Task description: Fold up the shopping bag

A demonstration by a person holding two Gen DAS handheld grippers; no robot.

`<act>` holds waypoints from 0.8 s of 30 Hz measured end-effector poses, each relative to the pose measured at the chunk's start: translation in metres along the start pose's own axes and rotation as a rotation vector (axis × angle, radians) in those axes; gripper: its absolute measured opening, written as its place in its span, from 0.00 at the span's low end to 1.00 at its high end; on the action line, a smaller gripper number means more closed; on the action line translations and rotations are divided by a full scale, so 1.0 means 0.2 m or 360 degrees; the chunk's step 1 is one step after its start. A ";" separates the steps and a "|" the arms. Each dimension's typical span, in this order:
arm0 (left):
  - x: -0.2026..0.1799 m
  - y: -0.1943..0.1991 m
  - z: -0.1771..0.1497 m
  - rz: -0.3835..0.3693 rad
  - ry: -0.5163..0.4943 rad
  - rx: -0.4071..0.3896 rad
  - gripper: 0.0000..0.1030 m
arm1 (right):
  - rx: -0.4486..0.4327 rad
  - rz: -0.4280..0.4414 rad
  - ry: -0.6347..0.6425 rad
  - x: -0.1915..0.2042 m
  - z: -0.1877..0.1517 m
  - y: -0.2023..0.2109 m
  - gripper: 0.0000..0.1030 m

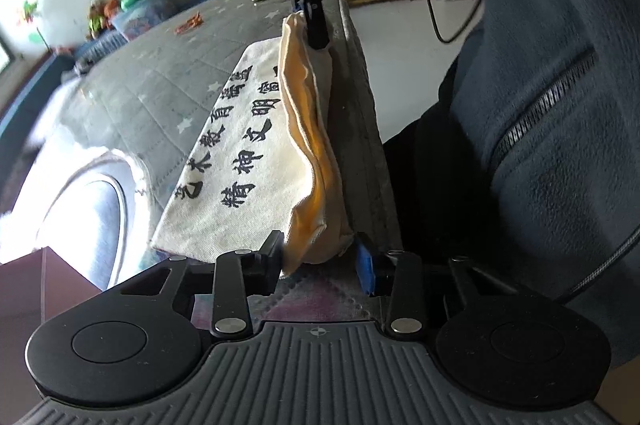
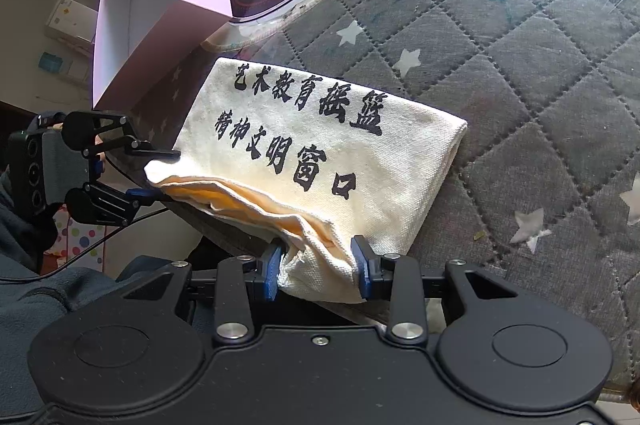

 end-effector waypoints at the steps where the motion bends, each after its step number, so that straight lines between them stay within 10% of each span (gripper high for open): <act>1: 0.03 0.00 0.00 -0.0056 0.0073 -0.0009 0.36 | -0.0001 0.0005 -0.0003 0.00 0.00 0.00 0.37; 11: 0.26 0.00 -0.05 -0.0501 0.0767 -0.0078 0.34 | -0.0011 0.0133 -0.0119 -0.05 0.00 0.01 0.37; 24: 0.39 -0.03 -0.11 -0.0754 0.1385 -0.0096 0.34 | -0.0077 0.0150 -0.0145 -0.05 -0.01 0.01 0.37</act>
Point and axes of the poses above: each gripper's, at about its wrist camera, not at the fingertips, and y roughly against the way its jaws point, x to its left, z to its top, the point moved 6 cm from there along -y, roughly the way its jaws point, and after that the axes turned 11 degrees about x, right-handed, at the moved point
